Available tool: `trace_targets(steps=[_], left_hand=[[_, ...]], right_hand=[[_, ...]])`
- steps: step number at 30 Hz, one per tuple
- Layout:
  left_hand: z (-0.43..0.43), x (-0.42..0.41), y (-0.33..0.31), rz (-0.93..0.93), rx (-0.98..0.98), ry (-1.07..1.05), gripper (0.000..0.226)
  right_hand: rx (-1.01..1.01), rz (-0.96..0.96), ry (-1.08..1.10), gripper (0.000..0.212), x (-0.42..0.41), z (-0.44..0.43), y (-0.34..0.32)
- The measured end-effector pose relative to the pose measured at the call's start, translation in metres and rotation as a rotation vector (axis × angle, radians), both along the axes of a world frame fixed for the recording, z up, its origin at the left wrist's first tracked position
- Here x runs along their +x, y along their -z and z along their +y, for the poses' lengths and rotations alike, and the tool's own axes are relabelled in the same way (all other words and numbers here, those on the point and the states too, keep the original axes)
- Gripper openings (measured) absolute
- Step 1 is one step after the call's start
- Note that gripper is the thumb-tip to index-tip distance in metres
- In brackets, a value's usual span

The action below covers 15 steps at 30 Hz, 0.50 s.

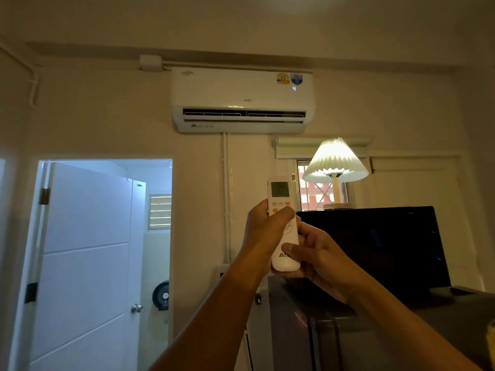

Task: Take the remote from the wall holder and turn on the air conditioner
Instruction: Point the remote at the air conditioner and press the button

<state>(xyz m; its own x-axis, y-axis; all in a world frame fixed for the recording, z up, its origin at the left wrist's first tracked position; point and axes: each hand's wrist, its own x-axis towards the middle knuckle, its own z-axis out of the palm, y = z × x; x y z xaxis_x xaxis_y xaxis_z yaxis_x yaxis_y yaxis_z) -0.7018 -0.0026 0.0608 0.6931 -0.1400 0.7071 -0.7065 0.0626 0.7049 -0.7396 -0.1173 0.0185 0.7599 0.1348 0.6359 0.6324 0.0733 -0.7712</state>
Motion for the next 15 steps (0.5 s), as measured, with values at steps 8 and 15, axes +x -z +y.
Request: trace_targets(steps=[8, 15], left_hand=[[0.0028, -0.0041, -0.0009, 0.007, 0.000, -0.011, 0.024], [0.0049, 0.0016, 0.0029, -0.009, 0.004, -0.009, 0.023]], right_hand=[[-0.011, 0.005, -0.013, 0.034, -0.0017, 0.0025, -0.0011], [-0.022, 0.002, -0.019, 0.035, 0.0002, 0.0031, 0.0007]])
